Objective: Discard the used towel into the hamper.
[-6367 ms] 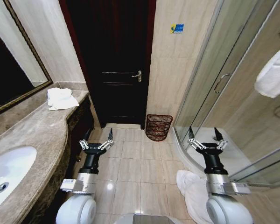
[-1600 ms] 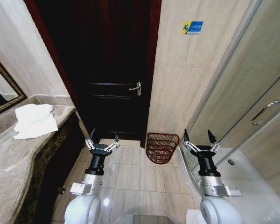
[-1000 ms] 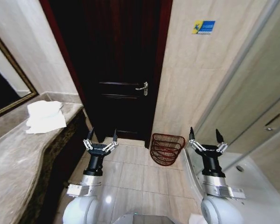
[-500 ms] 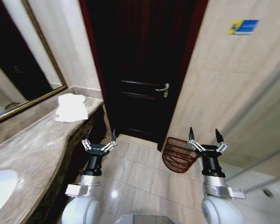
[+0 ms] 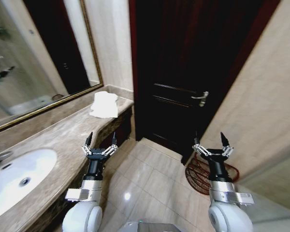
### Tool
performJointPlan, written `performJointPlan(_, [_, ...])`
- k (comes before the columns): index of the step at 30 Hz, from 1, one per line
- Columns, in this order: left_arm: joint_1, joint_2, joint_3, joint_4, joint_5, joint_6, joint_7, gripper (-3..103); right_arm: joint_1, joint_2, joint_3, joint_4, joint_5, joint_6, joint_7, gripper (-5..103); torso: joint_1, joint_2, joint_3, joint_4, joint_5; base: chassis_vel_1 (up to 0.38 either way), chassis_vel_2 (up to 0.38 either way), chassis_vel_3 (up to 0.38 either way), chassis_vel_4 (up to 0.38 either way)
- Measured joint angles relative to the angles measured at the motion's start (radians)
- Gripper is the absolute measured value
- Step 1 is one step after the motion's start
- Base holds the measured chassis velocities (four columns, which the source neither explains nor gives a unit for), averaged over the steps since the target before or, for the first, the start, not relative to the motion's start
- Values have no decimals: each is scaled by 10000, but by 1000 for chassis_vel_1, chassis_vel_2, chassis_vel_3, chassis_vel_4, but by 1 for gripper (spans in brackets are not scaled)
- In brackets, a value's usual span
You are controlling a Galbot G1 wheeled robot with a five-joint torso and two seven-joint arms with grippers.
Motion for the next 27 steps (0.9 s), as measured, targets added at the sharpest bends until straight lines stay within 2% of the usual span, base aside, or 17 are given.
performJointPlan(3, [-29, 0, 4, -128, -429, 629, -734, 100, 75, -144, 165, -13, 214, -110, -47, 100, 0, 0, 0, -2, 1, 78, 54, 46, 53])
performJointPlan(4, [-12, 0, -8, -195, -636, 1028, -1062, 100, 13, -134, 211, -11, 332, -122, -152, 100, 1, 0, 0, -2, 0, 0, 0, 0, 0])
performJointPlan(8, [46, 0, -130, -219, -679, 1428, -1461, 100, -254, 77, 172, -85, 409, 41, -456, 100, 1, 0, 0, -7, 2, 0, 0, 0, 0])
performJointPlan(11, [42, -1, -159, -218, -624, 1556, -1543, 100, -242, 154, 122, -108, 400, 100, -579, 100, 0, 0, 0, -4, 2, 0, 0, 0, 0])
performJointPlan(17, [-8, 0, -173, -230, -576, 1475, -1344, 100, -465, 333, 26, 31, 299, 236, -798, 100, -2, 1, -1, -4, -2, -18, 10, 17, -17])
performJointPlan(22, [-90, 0, -148, -104, -566, 891, -743, 100, -400, 361, 15, 46, 229, 252, -869, 100, -2, 1, -1, -3, 0, -100, 106, 109, -88])
performJointPlan(27, [-139, 0, -105, -5, -552, 657, -604, 100, -468, 430, -16, 0, 170, 317, -937, 100, 3, 0, 1, -4, 1, -160, 176, 171, -167])
